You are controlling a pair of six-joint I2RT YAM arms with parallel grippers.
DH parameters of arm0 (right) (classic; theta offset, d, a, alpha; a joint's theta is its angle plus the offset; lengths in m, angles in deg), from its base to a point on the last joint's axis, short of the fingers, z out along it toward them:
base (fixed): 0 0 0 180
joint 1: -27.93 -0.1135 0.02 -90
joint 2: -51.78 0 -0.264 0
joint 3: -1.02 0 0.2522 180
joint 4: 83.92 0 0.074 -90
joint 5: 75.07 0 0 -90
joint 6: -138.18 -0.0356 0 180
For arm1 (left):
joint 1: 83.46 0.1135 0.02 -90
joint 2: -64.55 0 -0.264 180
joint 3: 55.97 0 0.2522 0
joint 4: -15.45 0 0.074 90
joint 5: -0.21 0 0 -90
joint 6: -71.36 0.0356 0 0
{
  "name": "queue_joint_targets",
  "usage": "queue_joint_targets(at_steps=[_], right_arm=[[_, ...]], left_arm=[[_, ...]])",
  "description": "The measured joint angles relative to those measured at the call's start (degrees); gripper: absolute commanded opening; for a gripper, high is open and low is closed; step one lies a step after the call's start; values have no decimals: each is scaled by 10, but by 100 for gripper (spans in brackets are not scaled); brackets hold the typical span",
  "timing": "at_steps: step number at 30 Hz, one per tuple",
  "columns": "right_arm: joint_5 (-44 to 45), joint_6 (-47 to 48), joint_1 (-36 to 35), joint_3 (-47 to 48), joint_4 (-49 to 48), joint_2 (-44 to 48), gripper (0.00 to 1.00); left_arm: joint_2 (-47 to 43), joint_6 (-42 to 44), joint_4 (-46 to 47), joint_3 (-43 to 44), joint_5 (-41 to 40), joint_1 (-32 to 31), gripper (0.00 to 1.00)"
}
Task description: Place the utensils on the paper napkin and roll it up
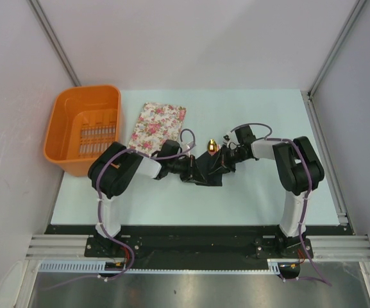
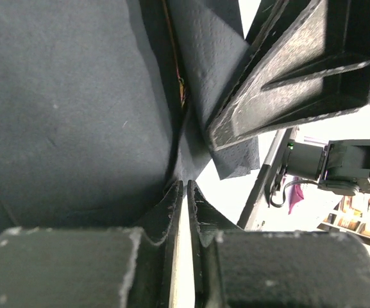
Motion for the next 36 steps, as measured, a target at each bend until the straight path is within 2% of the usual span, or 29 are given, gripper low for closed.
queue_joint_targets(at_steps=[8,12,18,25,28,32,36], right_arm=[[0,-10,-12,0,-15,-17,0],[-2,-18,-13,0,-25,-21,5],[-8,-29,-14,0,-38,-25,32],[-25,-38,-13,0,-54,-35,44],[-32,-44,-13,0,-59,-35,60],[-49,-52,-14,4,-71,-35,62],[-51,-57,-14,4,-73,-35,59]], left_arm=[[4,0,-3,3,0,0,9],[4,0,-3,3,1,0,11],[-2,-1,13,-6,3,3,17],[-63,-2,28,-47,6,31,29],[-93,6,28,-47,6,45,36],[-126,31,27,-42,6,54,41],[-145,85,0,-34,3,54,40]])
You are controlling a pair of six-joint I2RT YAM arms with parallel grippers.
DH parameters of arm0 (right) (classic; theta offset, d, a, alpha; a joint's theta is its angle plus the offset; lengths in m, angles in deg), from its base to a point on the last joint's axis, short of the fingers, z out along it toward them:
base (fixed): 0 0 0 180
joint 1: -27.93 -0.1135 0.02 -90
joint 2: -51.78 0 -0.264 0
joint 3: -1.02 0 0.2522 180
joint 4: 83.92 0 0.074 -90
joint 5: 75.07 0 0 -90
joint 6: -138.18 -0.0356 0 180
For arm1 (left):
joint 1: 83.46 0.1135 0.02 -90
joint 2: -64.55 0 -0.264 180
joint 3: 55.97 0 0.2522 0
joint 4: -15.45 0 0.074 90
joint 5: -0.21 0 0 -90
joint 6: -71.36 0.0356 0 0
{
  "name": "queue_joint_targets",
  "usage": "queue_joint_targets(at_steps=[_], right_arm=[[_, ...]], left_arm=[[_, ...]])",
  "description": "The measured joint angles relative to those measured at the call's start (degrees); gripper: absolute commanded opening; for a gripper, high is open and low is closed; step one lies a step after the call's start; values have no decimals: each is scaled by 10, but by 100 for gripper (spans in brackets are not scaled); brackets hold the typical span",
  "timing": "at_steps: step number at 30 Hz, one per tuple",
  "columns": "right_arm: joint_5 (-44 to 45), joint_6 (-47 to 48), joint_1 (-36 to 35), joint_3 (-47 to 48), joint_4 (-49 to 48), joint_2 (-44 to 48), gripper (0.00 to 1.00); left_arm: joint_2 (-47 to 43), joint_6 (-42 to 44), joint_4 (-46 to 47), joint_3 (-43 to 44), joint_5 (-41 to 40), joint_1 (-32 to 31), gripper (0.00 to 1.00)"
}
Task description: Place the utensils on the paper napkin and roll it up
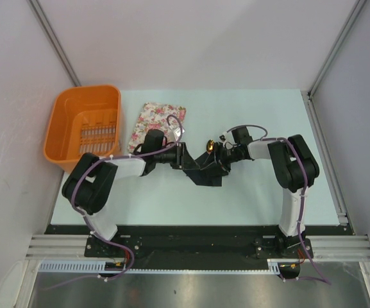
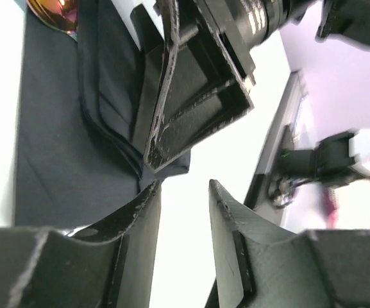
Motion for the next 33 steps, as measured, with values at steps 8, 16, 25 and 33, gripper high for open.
queue_joint_targets(at_steps=[8,16,25,33], right_arm=[[6,-2,0,0,0,-6,49],[6,-5,0,0,0,-11,45],[7,-5,0,0,1,-13,38],[11,-5,0,0,3,-14,36]], left_arm=[[-83,278,-143,27,-49,-9,24],[-169,659,-203,-8,-106,-89,14],[-139,883,-196,-21,-150,-143,1],[-108,1016,-169,-49,-171,-166,0]])
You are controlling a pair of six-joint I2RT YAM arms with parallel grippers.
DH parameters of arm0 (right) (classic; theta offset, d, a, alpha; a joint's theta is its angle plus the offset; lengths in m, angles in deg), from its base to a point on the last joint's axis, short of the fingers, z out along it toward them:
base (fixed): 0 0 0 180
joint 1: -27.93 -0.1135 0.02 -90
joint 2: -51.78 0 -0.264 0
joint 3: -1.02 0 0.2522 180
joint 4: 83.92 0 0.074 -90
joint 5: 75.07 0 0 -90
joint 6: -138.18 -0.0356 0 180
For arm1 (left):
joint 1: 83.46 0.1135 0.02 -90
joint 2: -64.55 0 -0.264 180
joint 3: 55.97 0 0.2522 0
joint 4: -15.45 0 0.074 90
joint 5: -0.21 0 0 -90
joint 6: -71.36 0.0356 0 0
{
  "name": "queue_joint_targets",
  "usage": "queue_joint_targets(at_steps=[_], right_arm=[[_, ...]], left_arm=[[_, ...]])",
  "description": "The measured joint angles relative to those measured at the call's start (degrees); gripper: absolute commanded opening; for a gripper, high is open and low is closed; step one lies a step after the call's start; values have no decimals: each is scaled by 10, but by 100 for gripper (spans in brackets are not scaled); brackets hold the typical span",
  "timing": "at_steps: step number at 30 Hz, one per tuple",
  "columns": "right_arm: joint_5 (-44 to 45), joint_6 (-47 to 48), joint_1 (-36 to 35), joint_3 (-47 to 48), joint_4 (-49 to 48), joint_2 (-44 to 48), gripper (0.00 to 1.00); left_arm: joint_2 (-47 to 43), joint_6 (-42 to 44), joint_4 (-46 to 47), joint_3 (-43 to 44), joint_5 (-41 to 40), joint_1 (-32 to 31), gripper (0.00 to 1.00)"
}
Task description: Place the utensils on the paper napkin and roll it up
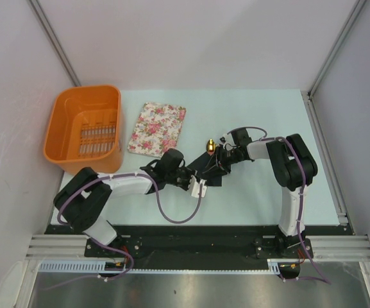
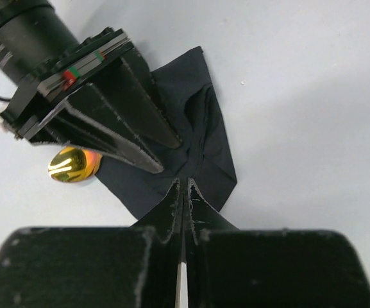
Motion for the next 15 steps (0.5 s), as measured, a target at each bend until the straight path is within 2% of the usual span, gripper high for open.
queue_joint_targets(at_steps=[5,15], right_arm=[[0,0,0,0,1,0,36],[0,0,0,0,1,0,36]], left_arm=[[29,33,26,-1,-14,-13,0],[82,44,51,21,-42,-16,0]])
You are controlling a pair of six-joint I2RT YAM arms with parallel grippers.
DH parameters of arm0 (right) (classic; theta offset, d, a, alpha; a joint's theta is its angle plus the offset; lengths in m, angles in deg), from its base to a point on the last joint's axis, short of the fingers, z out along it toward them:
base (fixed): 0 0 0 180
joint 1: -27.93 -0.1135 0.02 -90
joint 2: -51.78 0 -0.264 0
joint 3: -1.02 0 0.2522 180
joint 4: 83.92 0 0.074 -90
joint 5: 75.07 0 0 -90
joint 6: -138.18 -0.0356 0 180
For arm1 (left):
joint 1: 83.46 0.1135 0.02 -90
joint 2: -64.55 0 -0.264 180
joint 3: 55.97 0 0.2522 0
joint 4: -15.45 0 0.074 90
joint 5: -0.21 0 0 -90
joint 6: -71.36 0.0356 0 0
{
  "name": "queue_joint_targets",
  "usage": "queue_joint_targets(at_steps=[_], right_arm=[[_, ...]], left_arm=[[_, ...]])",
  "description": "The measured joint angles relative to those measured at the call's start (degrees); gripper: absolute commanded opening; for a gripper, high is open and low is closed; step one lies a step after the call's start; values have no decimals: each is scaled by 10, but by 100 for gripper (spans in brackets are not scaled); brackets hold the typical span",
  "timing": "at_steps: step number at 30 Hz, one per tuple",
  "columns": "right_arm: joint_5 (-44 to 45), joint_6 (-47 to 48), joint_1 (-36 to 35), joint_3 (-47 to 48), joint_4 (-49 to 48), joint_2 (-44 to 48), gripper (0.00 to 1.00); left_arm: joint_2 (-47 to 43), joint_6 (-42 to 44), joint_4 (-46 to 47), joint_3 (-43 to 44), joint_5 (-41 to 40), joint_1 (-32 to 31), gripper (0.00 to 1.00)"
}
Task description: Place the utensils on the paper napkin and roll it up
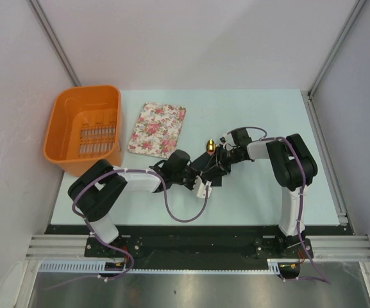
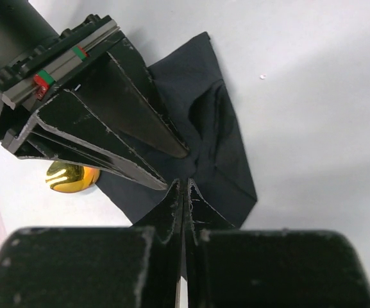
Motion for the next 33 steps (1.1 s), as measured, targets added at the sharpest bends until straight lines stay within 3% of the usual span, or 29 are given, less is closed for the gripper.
queue_joint_targets(at_steps=[18,26,32,33], right_arm=[[0,0,0,0,3,0,38],[-3,15,4,21,49,12,41],[-18,34,19,28,85,49,34],[-20,38,24,28,92,56,28]], left_arm=[[52,24,6,28,-31,-2,0],[53,31,5,28,-33,-2,0],[53,33,5,28,-33,-2,0],[53,34,5,28,-33,-2,0]])
